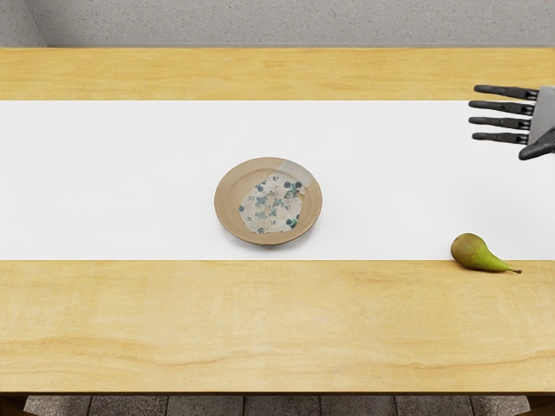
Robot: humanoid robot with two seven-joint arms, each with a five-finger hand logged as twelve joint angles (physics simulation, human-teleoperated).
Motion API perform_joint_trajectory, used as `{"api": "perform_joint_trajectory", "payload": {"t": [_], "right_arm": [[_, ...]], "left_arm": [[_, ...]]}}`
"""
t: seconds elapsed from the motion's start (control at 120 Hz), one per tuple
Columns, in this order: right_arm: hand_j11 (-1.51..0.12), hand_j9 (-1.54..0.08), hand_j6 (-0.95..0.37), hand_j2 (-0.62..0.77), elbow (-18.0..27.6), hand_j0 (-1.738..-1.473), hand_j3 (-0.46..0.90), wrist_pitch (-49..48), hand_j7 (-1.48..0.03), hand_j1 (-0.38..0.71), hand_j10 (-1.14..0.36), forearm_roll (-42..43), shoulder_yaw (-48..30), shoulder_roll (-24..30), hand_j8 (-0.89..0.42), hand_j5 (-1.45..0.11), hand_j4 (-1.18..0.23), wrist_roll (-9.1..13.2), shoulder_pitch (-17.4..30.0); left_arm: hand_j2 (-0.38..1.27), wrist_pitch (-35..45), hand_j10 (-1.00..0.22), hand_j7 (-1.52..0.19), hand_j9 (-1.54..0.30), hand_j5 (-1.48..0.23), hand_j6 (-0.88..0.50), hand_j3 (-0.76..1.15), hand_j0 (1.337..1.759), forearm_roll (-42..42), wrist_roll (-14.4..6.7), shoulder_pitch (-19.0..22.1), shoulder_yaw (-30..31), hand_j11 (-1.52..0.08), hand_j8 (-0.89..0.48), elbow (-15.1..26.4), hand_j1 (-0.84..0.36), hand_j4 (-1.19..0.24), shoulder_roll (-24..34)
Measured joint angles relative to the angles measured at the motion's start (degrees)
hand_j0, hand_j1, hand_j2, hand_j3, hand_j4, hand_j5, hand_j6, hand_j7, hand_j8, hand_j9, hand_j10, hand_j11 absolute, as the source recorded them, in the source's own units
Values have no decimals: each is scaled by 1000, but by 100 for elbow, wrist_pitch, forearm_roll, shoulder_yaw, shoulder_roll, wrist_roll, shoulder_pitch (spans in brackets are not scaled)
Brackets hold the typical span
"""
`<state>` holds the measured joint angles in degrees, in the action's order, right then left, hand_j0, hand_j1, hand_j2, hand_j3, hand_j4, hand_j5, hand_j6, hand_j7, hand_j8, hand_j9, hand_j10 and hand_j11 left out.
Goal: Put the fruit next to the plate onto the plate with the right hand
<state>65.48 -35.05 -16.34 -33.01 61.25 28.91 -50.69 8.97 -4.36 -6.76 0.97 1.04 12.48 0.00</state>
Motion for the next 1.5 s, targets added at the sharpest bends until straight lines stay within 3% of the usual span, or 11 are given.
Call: {"api": "perform_joint_trajectory", "payload": {"t": [0.333,0.5,0.658,0.825,0.933,1.092,1.275,1.5], "right_arm": [[-19,-19,-10,-3,177,-1658,0,0,-20,-331,-12,137,13,43,-11,-19,-11,-7,6],[-26,-26,-16,-4,1407,-1658,0,0,-26,-325,-18,1075,-401,240,-17,-25,-17,-8,-54],[-30,-30,-21,-5,2457,-1658,0,0,-30,-322,-23,1472,-292,1008,-22,-30,-22,-7,-30],[-55,-55,-43,-9,3202,-1658,0,649,-55,-300,-43,1903,-7,1412,-43,-55,-43,-1,-5],[-65,-65,-53,-10,3354,-1658,0,1563,-65,-290,-53,2202,195,1482,-53,-65,-52,10,4],[-74,-74,-61,-12,3420,-1658,0,2391,-74,-282,-61,2937,434,1422,-61,-74,-60,274,4],[-79,-79,-68,-12,3434,-1658,0,3319,-79,-278,-66,4051,825,766,-67,-80,-66,529,-36],[-76,-77,-67,-11,3437,-1658,0,4221,-76,-281,-64,4823,1013,126,-66,-77,-65,600,-9]], "left_arm": [[1,0,-4,-5,-5,-6,-4,0,1658,-3,0,0,0,-5,-4,0,344,-4,0],[1,0,-4,-5,-5,-5,-4,0,1658,-2,0,0,0,-5,-4,0,344,-4,0],[1,0,-4,-5,-5,-6,-4,0,1658,-1,0,0,0,-5,-4,0,344,-4,0],[1,0,-4,-6,-6,-6,-4,0,1658,-2,0,0,0,-6,-4,0,344,-4,0],[1,1,-4,-5,-5,-6,-4,0,1658,0,0,0,0,-5,-4,0,344,-4,0],[1,0,-4,-6,-6,-6,-4,0,1658,-2,0,0,1,-6,-4,0,344,-4,0],[1,0,-4,-6,-6,-6,-4,0,1658,-3,0,0,0,-6,-4,0,344,-4,0],[1,0,-4,-5,-5,-5,-4,0,1658,0,0,0,0,-5,-4,0,344,-4,0]]}}
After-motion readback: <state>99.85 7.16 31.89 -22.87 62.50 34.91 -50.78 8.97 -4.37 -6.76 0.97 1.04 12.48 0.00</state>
